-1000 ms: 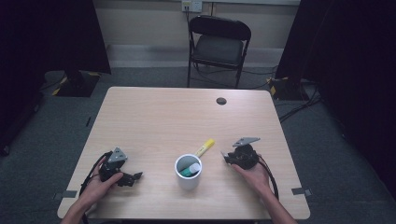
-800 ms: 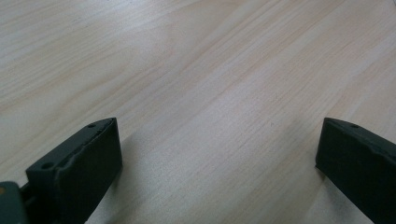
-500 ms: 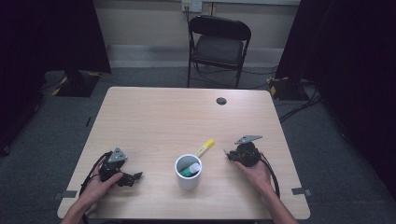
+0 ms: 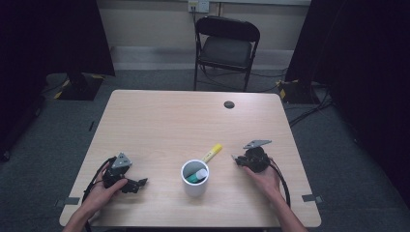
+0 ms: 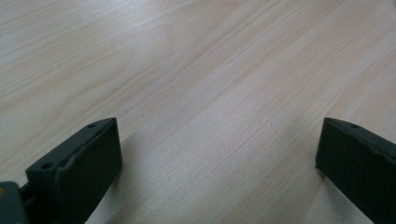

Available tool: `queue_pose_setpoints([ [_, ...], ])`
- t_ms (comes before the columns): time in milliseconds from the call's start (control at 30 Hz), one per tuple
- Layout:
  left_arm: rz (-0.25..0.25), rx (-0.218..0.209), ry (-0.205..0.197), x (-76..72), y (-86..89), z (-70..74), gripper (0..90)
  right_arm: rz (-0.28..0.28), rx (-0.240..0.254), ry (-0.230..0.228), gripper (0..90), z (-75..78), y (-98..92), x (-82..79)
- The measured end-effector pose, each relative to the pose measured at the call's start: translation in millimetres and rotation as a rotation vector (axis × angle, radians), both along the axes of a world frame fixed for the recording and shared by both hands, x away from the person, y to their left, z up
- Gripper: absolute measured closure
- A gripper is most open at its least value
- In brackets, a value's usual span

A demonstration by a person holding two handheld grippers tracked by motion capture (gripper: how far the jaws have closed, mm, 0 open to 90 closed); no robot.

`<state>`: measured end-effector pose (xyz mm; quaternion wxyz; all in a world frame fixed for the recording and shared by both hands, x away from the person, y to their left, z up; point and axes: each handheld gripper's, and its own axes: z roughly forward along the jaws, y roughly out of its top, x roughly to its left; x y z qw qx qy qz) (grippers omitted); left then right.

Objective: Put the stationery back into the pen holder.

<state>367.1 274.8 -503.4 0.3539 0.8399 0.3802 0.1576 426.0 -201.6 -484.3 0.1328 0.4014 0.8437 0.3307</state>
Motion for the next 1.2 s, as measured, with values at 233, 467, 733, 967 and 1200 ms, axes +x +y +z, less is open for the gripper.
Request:
queue_pose_setpoints([
  [233, 0.000, 0.000, 0.001, 0.0, 0.0, 0.0, 0.0, -0.018, 0.049, 0.001, 80.8, 5.5, -4.1, -2.7],
  [467, -0.001, 0.000, 0.000, 0.0, 0.0, 0.0, 0.0, -0.010, 0.117, -0.020, 80.9, 12.9, -6.3, -6.9],
  [733, 0.000, 0.000, 0.000, 0.0, 0.0, 0.0, 0.0, -0.006, 0.170, -0.043, 80.8, 21.0, -7.2, -10.4],
  [967, -0.001, -0.001, 0.000, 0.0, 0.0, 0.0, 0.0, -0.001, 0.199, -0.048, 80.9, 26.1, -8.4, -13.0],
  [1200, -0.001, 0.000, 0.000, 0.0, 0.0, 0.0, 0.0, 0.017, 0.237, -0.091, 80.9, 39.0, -5.8, -18.0],
])
